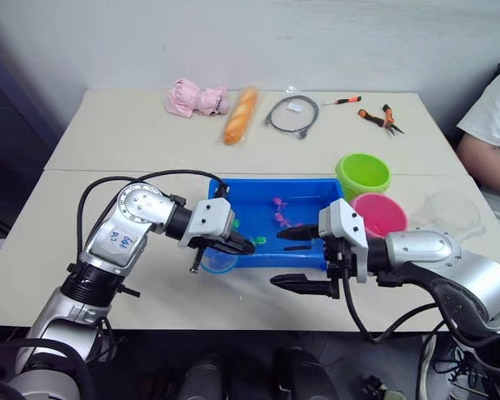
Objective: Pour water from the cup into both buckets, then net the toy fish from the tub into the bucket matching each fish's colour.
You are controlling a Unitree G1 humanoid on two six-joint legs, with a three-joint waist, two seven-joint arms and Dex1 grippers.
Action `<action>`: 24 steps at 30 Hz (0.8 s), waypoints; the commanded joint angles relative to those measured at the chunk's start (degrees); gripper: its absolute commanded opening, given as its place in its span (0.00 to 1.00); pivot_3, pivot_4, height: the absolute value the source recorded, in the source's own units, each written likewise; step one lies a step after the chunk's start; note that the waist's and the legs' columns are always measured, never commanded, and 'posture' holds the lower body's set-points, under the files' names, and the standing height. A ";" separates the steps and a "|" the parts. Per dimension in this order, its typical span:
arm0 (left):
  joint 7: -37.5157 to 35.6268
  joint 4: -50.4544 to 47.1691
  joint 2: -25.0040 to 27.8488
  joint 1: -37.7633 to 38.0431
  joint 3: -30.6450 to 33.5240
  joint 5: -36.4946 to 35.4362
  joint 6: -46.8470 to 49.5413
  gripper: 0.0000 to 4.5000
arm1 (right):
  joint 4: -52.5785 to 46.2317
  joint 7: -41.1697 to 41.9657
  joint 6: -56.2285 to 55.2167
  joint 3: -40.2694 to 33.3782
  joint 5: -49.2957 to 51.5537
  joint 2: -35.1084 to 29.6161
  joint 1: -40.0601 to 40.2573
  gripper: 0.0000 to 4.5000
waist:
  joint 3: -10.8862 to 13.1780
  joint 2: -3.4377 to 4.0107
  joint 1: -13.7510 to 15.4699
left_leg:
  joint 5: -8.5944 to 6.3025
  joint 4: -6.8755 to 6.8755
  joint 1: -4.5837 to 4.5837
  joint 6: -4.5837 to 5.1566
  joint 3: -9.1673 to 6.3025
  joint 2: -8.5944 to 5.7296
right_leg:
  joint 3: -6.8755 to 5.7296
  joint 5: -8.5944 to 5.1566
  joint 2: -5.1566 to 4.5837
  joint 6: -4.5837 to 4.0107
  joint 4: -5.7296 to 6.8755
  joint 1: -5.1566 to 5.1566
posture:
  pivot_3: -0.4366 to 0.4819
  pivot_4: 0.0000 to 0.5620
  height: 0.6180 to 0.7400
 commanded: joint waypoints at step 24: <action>-1.39 -2.70 -1.04 -0.14 3.23 -4.65 -0.83 0.31 | 5.19 10.47 -14.00 2.39 -13.58 1.01 -1.95 0.00 | 0.00 0.00 -0.01 | -0.01 0.03 0.00 0.00 0.01 -0.01 | -0.02 0.00 0.00 0.00 0.05 0.00 | 0.48 0.27 0.99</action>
